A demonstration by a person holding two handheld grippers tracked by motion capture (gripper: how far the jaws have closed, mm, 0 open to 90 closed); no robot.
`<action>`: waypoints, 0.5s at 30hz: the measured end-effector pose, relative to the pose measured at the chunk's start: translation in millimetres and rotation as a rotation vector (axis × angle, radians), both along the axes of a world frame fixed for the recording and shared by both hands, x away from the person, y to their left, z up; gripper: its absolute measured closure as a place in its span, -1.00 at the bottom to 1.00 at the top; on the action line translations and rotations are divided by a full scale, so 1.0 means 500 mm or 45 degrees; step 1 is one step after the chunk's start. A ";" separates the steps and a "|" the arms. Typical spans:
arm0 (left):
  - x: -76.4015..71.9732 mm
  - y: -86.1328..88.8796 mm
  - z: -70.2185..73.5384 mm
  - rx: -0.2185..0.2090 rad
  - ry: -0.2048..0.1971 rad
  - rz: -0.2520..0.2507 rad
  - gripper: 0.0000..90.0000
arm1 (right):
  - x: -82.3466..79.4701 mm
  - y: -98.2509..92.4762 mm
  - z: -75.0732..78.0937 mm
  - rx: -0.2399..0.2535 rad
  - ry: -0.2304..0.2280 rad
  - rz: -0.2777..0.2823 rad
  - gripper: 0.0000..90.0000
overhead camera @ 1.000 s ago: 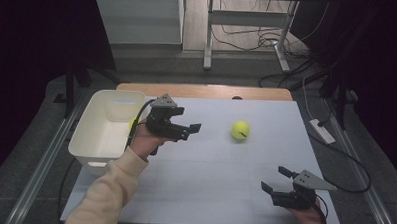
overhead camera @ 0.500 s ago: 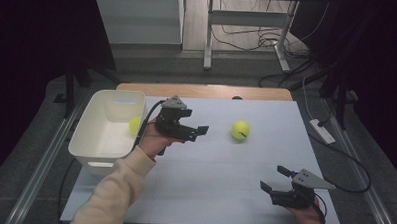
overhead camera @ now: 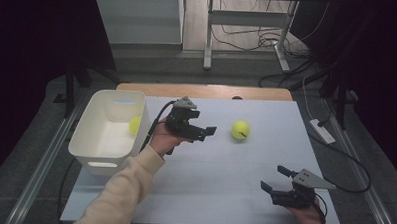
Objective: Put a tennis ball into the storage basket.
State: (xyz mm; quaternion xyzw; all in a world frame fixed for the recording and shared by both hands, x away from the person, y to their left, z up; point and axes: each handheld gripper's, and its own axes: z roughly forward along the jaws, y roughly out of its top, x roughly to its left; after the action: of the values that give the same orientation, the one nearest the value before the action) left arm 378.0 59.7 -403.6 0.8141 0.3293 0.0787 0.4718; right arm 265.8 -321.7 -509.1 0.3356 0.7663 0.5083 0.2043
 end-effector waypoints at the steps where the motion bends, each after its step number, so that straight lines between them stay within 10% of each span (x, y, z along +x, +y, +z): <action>1: 0.003 -0.005 -0.002 0.002 0.003 -0.006 -0.71 | -0.001 -0.001 0.000 0.001 0.004 -0.002 -0.72; 15: 0.024 -0.048 -0.018 0.022 0.008 -0.027 -0.71 | 0.004 0.001 0.000 0.008 0.011 -0.006 -0.72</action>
State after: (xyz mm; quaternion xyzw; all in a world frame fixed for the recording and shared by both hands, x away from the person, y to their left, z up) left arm 390.1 35.8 -412.4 0.8219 0.3216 0.0740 0.4644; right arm 267.7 -321.1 -509.3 0.3402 0.7648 0.5088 0.2013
